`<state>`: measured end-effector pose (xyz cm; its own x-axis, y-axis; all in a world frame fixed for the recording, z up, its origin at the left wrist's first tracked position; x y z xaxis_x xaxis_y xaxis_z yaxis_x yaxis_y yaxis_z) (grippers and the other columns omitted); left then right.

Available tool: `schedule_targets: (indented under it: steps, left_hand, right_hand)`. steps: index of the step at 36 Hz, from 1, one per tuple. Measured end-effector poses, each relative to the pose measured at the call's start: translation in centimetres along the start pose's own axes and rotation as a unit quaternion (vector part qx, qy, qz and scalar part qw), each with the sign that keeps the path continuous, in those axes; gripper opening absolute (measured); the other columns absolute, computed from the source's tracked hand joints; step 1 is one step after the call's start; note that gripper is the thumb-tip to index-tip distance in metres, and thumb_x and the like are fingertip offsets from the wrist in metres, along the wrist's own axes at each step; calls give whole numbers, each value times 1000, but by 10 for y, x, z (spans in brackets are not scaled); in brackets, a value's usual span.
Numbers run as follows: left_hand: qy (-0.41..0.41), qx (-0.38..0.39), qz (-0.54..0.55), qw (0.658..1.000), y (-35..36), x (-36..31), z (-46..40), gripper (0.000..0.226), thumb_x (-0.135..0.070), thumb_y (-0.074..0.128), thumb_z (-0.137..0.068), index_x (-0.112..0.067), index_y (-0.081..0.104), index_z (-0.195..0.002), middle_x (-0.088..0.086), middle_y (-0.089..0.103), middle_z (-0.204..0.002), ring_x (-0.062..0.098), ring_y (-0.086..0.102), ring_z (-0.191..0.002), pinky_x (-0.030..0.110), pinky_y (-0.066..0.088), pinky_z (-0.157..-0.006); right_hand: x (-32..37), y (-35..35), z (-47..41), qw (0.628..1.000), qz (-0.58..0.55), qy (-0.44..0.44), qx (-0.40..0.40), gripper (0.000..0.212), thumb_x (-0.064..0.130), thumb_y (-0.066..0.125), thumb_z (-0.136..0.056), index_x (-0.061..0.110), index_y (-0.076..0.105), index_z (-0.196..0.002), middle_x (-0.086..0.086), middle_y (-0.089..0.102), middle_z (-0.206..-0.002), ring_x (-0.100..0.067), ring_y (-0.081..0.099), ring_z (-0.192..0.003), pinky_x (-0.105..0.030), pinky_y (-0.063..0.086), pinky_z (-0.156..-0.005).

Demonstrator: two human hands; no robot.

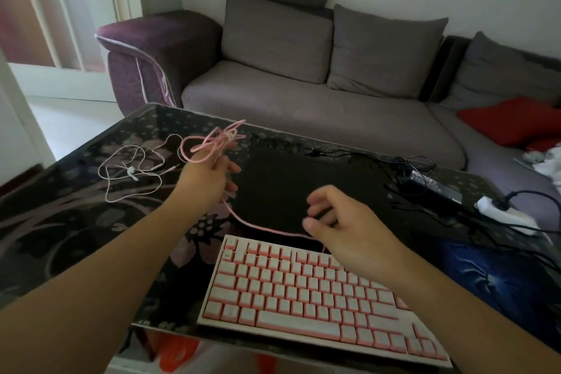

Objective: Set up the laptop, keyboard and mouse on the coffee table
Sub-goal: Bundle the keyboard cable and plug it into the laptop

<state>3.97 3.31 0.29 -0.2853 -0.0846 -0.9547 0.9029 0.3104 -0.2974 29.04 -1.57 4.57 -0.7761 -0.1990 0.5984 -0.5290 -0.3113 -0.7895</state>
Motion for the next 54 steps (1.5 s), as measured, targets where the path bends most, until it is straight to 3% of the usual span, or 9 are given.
schedule_targets:
  steps: [11, 16, 20, 29, 34, 40, 46, 50, 54]
  left_hand:
    - [269, 128, -267, 917, -26, -1, -26, 28, -5, 63, -98, -22, 68, -120, -6, 67, -105, 9, 65, -92, 40, 57, -93]
    - [229, 154, -239, 931, -61, 13, -36, 42, -23, 65, -100, -53, 55, -128, -33, 61, -99, -16, 61, -93, 12, 45, -92]
    - [77, 70, -69, 992, -85, 30, -49, 30, -8, 60, -102, -32, 76, -110, -11, 78, -103, 3, 73, -93, 23, 56, -85]
    - [29, 82, -84, 993, -59, 12, -57, 42, -54, 62, -98, -15, 78, -93, 11, 77, -89, 20, 72, -78, 38, 56, -81]
    - [12, -25, -71, 997, -62, 22, -67, 34, -29, 57, -105, -7, 77, -88, 8, 72, -71, 17, 65, -61, 28, 48, -64]
    - [31, 103, -54, 993, -62, 29, -64, 27, -17, 51, -109, -11, 73, -96, 3, 82, -87, 29, 72, -67, 43, 59, -78]
    - [25, 121, 18, 992, -73, 37, -64, 13, -7, 51, -108, -10, 63, -110, 13, 81, -90, 23, 65, -61, 20, 49, -51]
    - [2, 90, -9, 996, -74, 44, -73, 14, -7, 54, -105, -15, 61, -113, 12, 80, -90, 22, 71, -72, 37, 59, -71]
    - [86, -11, -392, 916, -66, 46, -77, 60, -17, 71, -88, -36, 49, -140, 8, 58, -140, 33, 52, -129, 55, 40, -114]
  right_hand:
    - [78, 22, -127, 905, -416, 85, -17, 25, 32, 65, -102, 12, 73, -92, 1, 54, -68, -11, 43, -51, -25, 35, -46]
    - [91, 49, -155, 914, -396, 77, -45, 17, 24, 63, -102, 13, 72, -92, 1, 61, -65, -12, 50, -49, -27, 39, -44]
    - [90, 67, -165, 901, -414, 112, -57, 15, 24, 66, -102, 12, 72, -96, -1, 67, -69, -14, 56, -55, -27, 43, -47]
    - [110, 126, -174, 959, -278, -11, -53, 16, 18, 63, -101, 29, 69, -111, -3, 77, -92, -15, 74, -71, -24, 53, -55]
    - [103, 126, -169, 979, -171, -109, 2, 25, 6, 66, -96, 27, 73, -109, 11, 75, -98, -4, 71, -89, -19, 57, -73]
    - [85, 94, -179, 989, -23, -111, -94, 80, -1, 72, -88, 30, 39, -154, 9, 32, -146, -10, 58, -107, -29, 58, -89]
    - [80, 77, -187, 989, 111, -94, 32, 13, 27, 63, -105, 30, 75, -110, 5, 70, -103, -13, 66, -90, -40, 59, -83]
    - [74, 77, -188, 988, 125, -91, 25, 21, 19, 60, -106, 36, 69, -98, 7, 67, -105, -10, 62, -90, -34, 55, -76]
    - [68, 84, -194, 994, 69, -86, -1, 17, 17, 61, -105, 31, 70, -107, 6, 68, -102, -7, 63, -88, -24, 48, -68]
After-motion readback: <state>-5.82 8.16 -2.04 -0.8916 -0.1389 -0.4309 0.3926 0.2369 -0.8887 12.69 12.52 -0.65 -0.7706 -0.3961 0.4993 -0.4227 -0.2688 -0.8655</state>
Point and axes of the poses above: each hand's wrist, its own z-axis away from the middle knuckle, its own y-axis out of the palm, x = y × z, the point moved 1 cm from there along -z, towards the middle knuckle
